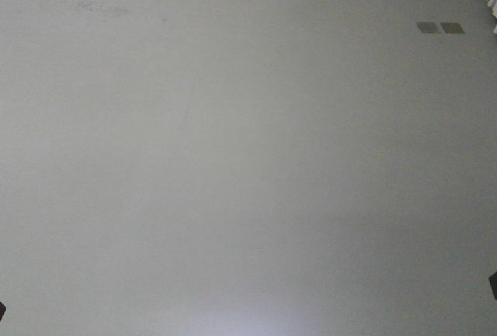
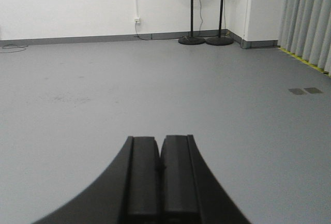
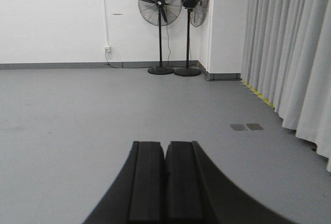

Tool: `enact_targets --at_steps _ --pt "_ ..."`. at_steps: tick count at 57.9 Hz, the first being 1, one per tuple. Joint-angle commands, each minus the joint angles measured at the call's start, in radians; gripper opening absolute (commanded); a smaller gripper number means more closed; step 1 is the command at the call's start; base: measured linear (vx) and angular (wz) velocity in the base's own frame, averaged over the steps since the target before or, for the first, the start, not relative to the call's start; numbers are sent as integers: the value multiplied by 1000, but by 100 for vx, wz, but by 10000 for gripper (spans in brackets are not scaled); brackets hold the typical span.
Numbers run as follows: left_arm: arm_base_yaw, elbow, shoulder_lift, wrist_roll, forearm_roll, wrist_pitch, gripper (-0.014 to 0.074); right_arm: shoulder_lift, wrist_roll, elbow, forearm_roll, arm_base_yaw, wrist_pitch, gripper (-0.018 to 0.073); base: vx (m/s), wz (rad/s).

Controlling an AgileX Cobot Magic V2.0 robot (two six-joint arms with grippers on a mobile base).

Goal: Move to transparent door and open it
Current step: 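Drive the base forward across the grey floor, turning toward the door, then drive up to the white-framed glass sliding door on the wooden platform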

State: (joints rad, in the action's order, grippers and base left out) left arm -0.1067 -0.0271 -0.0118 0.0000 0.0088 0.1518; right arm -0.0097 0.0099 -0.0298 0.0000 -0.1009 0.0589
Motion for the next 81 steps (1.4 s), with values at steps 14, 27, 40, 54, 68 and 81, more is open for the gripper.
enact_targets --at_steps 14,27,40,54,68,81 --pt "-5 -31 -13 -9 -2 -84 -6 -14 -10 -14 -8 -6 -85 -5 44 14" --pt "-5 -31 -13 -9 -2 -84 -6 -14 -10 -14 -8 -6 -85 -5 49 17" --pt "-5 -31 -13 -9 -2 -84 -6 -14 -10 -14 -8 -6 -85 -5 50 21" --pt "-5 -31 -13 -9 -2 -84 -6 -14 -10 -14 -8 -6 -85 -5 52 34" --pt "-5 -31 -13 -9 -2 -84 -6 -14 -10 -14 -8 -6 -85 -5 54 54" --pt "-5 -31 -13 -9 -2 -84 -6 -14 -10 -14 -8 -6 -85 -5 56 64"
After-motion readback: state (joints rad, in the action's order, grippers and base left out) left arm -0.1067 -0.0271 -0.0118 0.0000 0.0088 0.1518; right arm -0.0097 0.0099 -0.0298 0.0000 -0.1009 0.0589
